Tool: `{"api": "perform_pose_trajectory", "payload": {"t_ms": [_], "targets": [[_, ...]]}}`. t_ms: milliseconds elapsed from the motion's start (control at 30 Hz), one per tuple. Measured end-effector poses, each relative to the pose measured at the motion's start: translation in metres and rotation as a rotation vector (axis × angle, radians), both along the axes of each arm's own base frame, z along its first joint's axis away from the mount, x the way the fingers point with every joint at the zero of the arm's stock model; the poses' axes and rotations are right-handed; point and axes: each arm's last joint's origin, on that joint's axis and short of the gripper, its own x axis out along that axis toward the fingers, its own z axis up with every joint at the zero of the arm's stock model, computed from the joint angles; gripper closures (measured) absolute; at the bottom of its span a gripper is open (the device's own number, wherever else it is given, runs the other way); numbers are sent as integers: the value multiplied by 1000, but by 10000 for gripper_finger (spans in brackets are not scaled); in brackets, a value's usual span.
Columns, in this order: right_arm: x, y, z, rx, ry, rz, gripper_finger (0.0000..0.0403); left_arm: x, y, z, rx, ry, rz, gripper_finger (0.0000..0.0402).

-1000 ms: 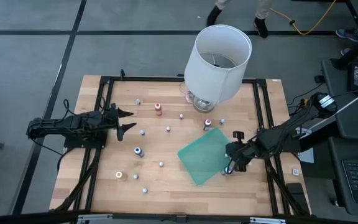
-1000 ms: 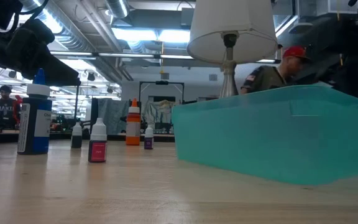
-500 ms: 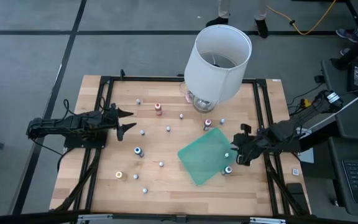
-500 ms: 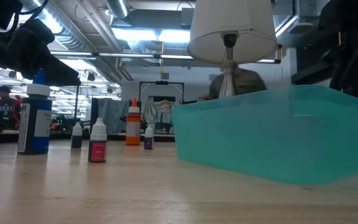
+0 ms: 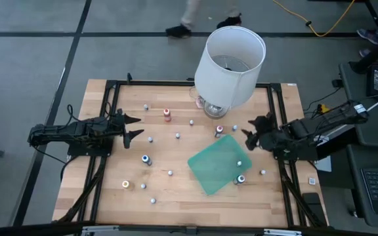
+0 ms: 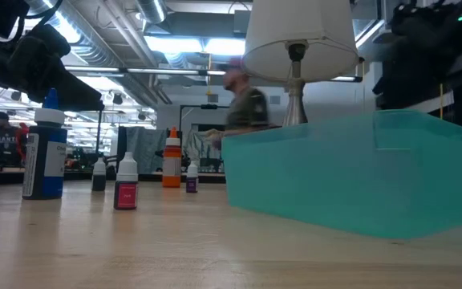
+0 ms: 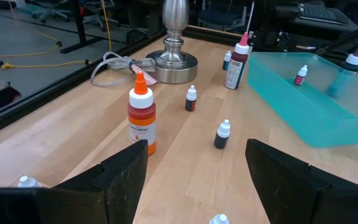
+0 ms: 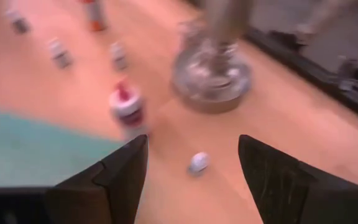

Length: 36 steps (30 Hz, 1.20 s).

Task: Pick & Place food coloring
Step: Put the small blue food coloring bottle into the green bin

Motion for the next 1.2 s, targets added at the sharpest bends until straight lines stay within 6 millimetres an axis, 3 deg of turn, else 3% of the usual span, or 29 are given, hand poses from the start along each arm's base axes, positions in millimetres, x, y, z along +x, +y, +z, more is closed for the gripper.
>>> {"api": "perform_pose_trajectory", "payload": {"t_ms": [233, 600, 900, 1200], "targets": [[1, -22, -5, -7, 20, -161, 163, 0, 0, 0, 0, 0, 0, 135], [2, -39, -58, 59, -6, -262, 163, 0, 0, 0, 0, 0, 0, 136], [28, -52, -74, 45, 35, -165, 163, 0, 0, 0, 0, 0, 0, 136], [40, -60, -91, 129, 119, -88, 163, 0, 0, 0, 0, -1, 0, 135]]}}
